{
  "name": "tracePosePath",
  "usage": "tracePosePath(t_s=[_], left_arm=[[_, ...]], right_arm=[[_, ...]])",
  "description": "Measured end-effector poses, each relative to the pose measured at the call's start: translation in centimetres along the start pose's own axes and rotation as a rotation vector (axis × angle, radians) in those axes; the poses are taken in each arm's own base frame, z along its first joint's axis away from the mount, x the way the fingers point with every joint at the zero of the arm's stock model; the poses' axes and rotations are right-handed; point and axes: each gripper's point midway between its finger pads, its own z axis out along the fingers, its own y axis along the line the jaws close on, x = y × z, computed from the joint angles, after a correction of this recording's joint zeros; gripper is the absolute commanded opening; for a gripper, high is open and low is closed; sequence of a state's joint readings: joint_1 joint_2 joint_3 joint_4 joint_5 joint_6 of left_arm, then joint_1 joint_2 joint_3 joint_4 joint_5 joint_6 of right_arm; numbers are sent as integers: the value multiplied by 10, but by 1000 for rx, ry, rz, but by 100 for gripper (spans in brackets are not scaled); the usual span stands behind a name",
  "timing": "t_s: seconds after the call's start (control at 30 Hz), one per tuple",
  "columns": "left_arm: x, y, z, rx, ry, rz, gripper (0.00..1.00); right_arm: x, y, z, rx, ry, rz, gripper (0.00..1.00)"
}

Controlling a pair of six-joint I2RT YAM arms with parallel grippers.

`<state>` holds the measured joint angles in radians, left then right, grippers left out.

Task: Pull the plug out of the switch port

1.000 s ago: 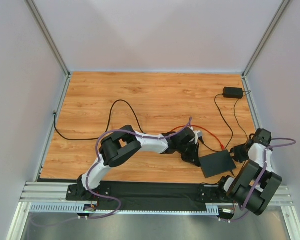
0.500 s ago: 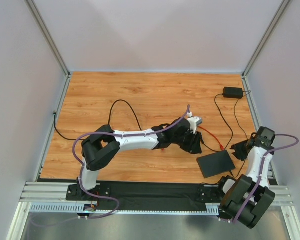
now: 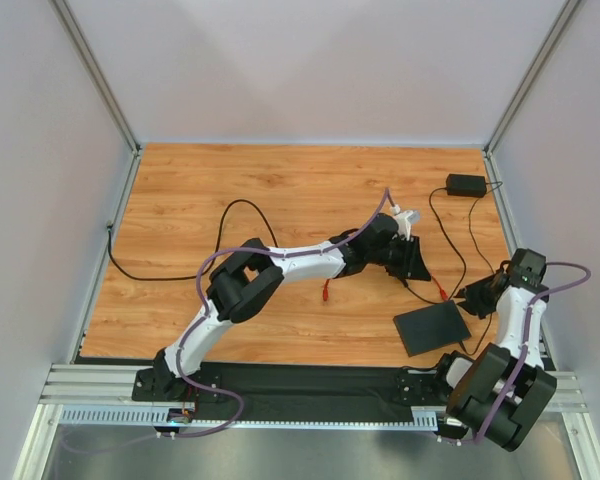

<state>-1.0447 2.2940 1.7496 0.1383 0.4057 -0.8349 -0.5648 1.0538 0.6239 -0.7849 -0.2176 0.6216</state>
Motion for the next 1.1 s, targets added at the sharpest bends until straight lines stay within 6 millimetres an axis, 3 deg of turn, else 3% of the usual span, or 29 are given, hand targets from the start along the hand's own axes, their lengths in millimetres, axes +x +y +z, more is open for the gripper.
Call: tracePosePath(t_s=[0.1,0.23,0.57,0.87,1.1], left_arm=[[16,31,9,-55,6,-115,39],[23,44,22,-60,-20,-219,40],[29,46,42,35,-33,-364,38],[44,34,51,52,-17,-364,41],[55,34,63,44,-9,-391,43]], right_arm=[[0,-1,0,11,-2,-4,23],[-1,-7,2,47,-8,-8,23],[-19,0,-10,91,-74,-65,25],[-26,8,-29,104,-124,-104,25],[-36,42,-53,59,-128,-169,26]])
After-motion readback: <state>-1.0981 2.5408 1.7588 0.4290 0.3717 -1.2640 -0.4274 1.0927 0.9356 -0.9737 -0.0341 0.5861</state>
